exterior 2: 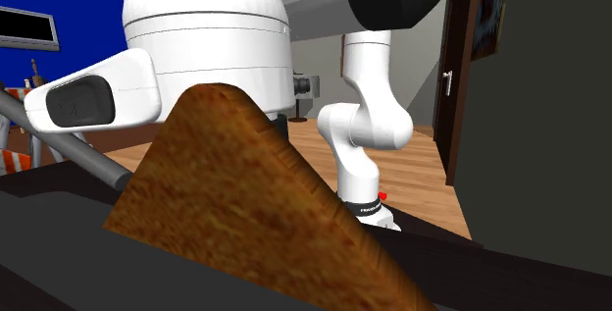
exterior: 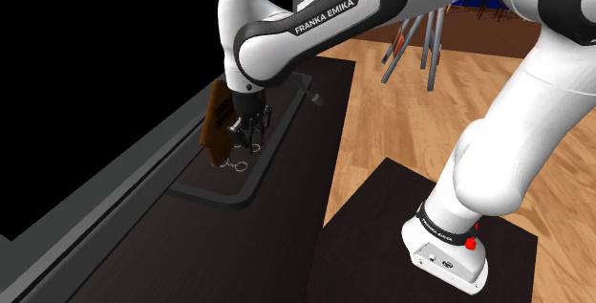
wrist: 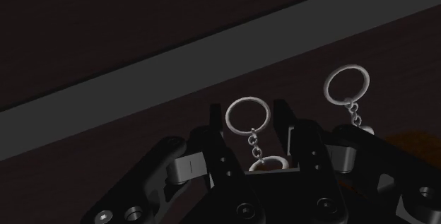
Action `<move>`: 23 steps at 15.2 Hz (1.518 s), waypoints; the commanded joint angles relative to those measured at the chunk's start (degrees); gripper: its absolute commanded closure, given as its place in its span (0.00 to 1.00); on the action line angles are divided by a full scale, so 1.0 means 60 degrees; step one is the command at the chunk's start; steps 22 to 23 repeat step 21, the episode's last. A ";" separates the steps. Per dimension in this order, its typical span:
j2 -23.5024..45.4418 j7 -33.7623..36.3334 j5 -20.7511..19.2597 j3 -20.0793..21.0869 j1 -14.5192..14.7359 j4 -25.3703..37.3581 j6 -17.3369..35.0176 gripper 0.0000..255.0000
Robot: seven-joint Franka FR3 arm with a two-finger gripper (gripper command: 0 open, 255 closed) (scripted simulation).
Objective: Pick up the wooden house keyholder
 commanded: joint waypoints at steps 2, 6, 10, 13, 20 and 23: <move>0.0051 0.0008 -0.0001 0.0008 0.0005 0.0014 0.0012 1.00; -0.0094 -0.0001 0.0037 -0.0002 0.0006 0.0125 -0.0239 1.00; -0.0268 -0.0003 0.0069 -0.0024 -0.0005 0.0467 -0.0749 1.00; -0.0378 0.0000 0.0085 -0.0041 -0.0013 0.0743 -0.1131 1.00; -0.0545 0.0020 0.0103 -0.0074 -0.0029 0.1364 -0.1913 1.00; -0.0544 0.0020 0.0103 -0.0074 -0.0029 0.1365 -0.1913 1.00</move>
